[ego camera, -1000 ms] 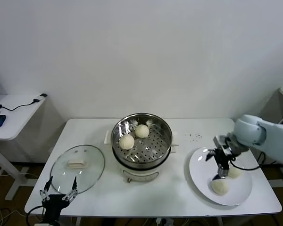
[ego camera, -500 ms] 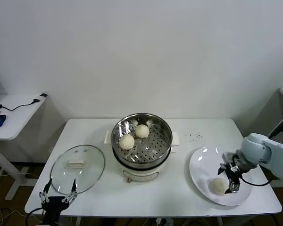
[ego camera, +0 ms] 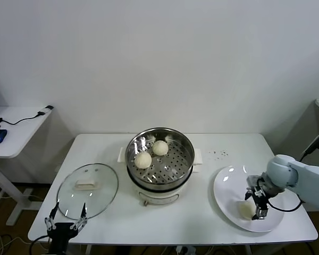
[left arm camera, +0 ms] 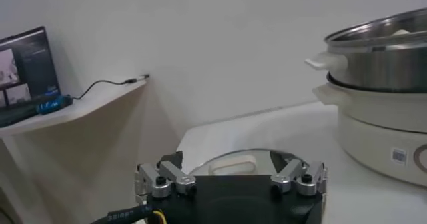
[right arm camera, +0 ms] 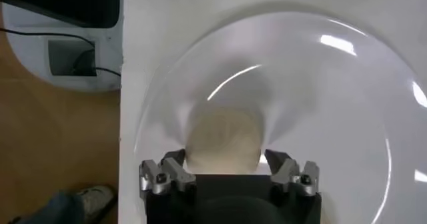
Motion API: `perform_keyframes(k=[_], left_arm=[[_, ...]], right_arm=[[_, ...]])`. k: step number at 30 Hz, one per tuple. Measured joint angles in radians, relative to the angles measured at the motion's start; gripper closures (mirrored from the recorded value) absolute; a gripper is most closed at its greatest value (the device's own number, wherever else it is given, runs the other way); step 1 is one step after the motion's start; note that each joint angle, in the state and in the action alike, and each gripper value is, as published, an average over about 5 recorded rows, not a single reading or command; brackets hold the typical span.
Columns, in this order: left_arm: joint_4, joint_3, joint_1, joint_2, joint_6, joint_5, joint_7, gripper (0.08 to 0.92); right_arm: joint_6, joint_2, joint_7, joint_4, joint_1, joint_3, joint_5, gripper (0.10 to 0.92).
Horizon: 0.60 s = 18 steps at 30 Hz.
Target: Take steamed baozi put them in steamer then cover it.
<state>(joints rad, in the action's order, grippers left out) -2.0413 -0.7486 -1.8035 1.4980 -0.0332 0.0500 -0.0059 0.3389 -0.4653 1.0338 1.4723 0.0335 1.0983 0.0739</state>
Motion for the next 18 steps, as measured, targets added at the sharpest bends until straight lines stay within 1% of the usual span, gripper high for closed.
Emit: perform_keyframes(k=[3, 6, 14, 18], left_arm=[[0.001, 0.000, -0.001, 0.000, 0.000, 0.002, 0.000, 0.177], [0.001, 0.002, -0.002, 0.000, 0.000, 0.002, -0.001, 0.177], [-0.003, 0.003, -0.006, 0.001, -0.001, 0.004, -0.001, 0.177], [-0.005, 0.001, -0.011, -0.002, -0.003, 0.003, -0.001, 0.177]], right_arm=[[-0.002, -0.001, 0.001, -0.003, 0.000, -0.002, 0.002, 0.381], [-0.006, 0.000, 0.002, -0.003, 0.005, 0.001, 0.006, 0.403], [-0.035, -0.003, 0.018, 0.007, 0.067, 0.032, 0.007, 0.425], [-0.105, -0.028, 0.041, -0.009, 0.169, 0.084, -0.009, 0.431]])
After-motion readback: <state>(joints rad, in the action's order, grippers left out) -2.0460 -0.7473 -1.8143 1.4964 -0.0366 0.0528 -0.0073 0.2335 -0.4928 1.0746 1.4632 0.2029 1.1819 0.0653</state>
